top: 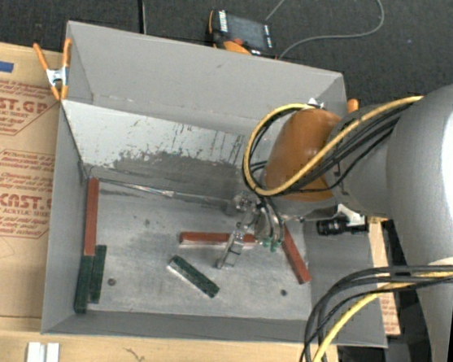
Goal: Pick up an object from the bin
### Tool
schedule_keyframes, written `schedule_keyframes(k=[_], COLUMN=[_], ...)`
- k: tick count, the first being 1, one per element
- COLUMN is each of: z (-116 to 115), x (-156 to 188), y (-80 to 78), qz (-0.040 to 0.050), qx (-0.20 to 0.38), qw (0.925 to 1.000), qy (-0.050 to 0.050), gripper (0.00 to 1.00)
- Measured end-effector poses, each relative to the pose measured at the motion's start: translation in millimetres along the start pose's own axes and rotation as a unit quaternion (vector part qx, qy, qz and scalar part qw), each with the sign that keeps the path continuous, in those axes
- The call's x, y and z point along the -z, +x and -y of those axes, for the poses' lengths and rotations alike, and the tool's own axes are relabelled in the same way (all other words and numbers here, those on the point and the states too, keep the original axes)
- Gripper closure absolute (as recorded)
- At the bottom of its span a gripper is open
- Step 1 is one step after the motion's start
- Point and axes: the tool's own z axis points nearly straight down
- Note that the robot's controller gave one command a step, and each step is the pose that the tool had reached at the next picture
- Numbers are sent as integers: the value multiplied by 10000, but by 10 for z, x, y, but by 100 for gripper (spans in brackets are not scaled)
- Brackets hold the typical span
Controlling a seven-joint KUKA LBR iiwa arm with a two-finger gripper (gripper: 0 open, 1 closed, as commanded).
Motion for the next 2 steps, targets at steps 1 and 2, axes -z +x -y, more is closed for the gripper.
schedule_keyframes(k=[1, 2], z=[-2, -7], x=[6, 143], y=[-4, -7], qz=[7, 8], qx=[3, 7], qw=[10000, 10000], qy=[0, -2], gripper=[100, 100])
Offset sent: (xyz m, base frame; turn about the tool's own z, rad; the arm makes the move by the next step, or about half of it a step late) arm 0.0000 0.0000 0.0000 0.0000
